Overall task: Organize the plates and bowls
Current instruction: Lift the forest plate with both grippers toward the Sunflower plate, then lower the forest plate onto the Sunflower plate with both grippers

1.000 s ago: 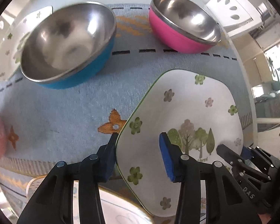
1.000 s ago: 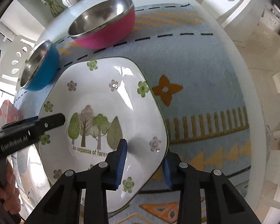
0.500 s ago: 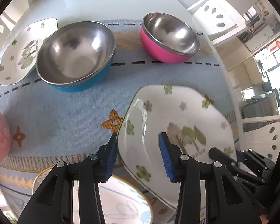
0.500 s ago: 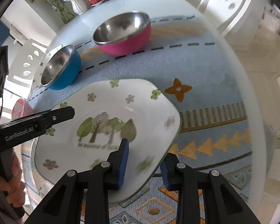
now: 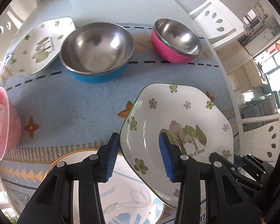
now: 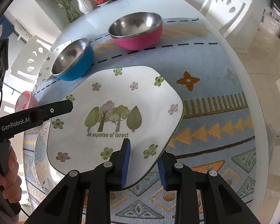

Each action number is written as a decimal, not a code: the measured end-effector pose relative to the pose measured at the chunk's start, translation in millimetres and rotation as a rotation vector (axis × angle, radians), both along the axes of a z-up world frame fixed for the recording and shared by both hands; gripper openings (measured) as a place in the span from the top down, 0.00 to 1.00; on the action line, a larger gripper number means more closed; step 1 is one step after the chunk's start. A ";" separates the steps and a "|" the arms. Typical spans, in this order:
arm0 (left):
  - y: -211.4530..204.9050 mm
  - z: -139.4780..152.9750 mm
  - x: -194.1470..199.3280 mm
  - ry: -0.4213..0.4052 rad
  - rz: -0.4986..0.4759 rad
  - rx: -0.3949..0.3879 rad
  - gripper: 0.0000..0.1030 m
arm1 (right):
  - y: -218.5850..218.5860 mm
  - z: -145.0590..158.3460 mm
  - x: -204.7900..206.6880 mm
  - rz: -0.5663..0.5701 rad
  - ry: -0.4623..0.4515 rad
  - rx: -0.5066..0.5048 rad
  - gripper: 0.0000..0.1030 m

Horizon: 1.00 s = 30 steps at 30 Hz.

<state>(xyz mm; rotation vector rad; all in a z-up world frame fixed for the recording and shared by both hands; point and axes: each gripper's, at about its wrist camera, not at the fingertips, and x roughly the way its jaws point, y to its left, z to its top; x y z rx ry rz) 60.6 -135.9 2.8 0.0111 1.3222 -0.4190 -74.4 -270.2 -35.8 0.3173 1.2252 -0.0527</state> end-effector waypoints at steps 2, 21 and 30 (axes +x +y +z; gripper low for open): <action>8.4 -2.7 -7.3 -0.003 0.014 -0.007 0.61 | 6.1 1.8 2.3 0.016 -0.004 -0.011 0.74; 69.9 32.6 -51.1 -0.081 0.040 -0.024 0.70 | 100.7 -4.2 0.3 0.189 0.064 -0.006 0.97; 135.6 -4.7 -56.2 -0.025 0.150 0.078 0.70 | 108.4 -21.6 0.6 0.219 0.109 -0.021 0.98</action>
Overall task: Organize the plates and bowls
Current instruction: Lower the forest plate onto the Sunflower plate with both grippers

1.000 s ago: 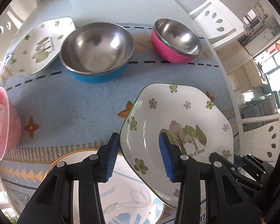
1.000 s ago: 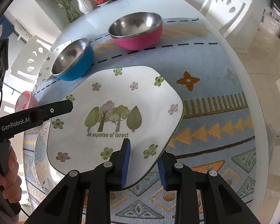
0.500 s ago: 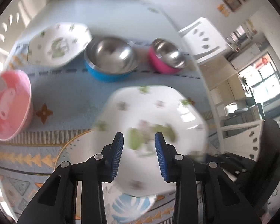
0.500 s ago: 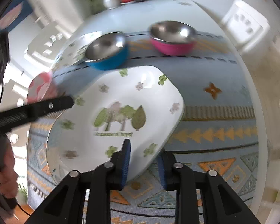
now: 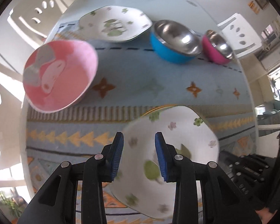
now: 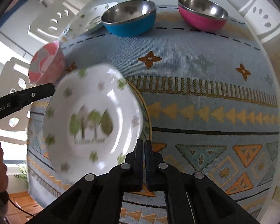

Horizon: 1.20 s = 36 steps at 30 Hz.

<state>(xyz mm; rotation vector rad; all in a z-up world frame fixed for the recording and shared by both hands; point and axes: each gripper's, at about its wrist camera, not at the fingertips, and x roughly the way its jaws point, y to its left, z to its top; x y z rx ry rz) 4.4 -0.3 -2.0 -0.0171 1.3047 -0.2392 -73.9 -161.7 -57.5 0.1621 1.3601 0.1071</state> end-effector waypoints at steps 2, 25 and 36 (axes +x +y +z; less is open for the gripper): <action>4.5 -6.8 -2.8 0.011 0.005 0.013 0.70 | 3.3 -2.0 2.0 0.006 0.011 -0.030 0.98; 4.7 -33.4 -27.2 0.093 0.013 0.049 0.64 | 4.0 -7.0 4.9 0.036 0.067 -0.083 0.96; 5.8 -30.1 -26.2 0.101 0.043 0.037 0.64 | 1.6 -1.4 2.6 0.048 0.062 -0.070 0.96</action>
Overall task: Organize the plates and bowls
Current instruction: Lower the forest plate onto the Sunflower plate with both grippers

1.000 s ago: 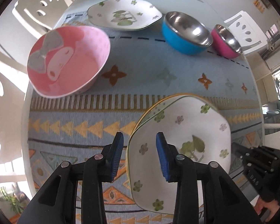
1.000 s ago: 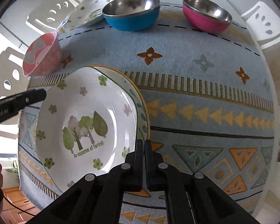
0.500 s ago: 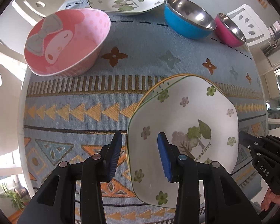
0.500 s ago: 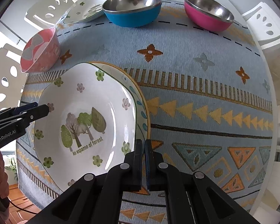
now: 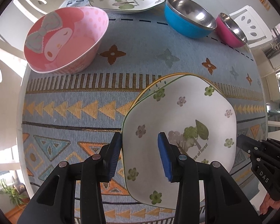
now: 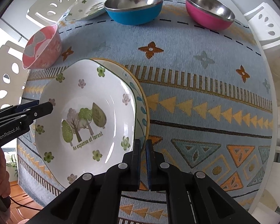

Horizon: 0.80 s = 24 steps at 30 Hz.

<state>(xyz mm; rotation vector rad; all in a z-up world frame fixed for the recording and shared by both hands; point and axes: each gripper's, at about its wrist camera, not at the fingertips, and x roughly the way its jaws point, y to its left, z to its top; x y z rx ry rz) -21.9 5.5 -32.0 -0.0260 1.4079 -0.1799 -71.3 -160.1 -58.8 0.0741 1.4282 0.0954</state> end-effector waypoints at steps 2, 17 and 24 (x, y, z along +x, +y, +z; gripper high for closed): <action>0.4 1.2 -0.3 0.008 0.002 0.005 0.64 | 0.0 1.6 1.7 0.011 -0.003 0.000 0.96; 7.9 29.5 14.9 -0.018 0.028 -0.007 0.62 | 24.5 18.0 19.0 0.149 -0.008 0.021 0.80; 14.0 31.5 19.7 -0.018 0.041 -0.024 0.60 | 35.0 30.5 23.9 0.198 -0.032 0.006 0.54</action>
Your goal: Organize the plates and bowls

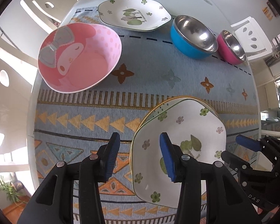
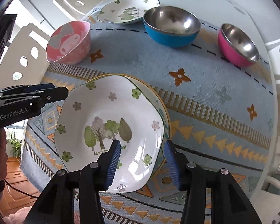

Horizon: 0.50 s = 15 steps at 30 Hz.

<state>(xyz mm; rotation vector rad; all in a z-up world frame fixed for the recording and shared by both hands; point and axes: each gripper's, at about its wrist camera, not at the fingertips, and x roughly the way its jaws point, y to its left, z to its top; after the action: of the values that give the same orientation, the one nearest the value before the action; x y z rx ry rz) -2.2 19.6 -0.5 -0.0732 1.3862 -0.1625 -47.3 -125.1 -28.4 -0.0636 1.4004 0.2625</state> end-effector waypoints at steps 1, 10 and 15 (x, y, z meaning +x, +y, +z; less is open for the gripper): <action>0.6 -0.1 0.6 0.001 0.000 -0.001 0.60 | 0.4 -0.2 0.2 -0.003 0.003 0.000 0.54; 1.5 8.8 8.0 -0.010 -0.022 -0.009 0.60 | -3.0 0.9 0.7 -0.064 0.009 0.039 0.54; 4.5 17.3 16.3 -0.018 -0.025 -0.018 0.60 | -7.9 11.9 6.8 -0.104 -0.006 0.072 0.54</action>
<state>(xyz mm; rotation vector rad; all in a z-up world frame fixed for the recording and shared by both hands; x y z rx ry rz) 14.1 24.1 16.8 -0.0688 1.3678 -0.1963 -40.5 -133.0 -16.5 0.0683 1.3829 0.2256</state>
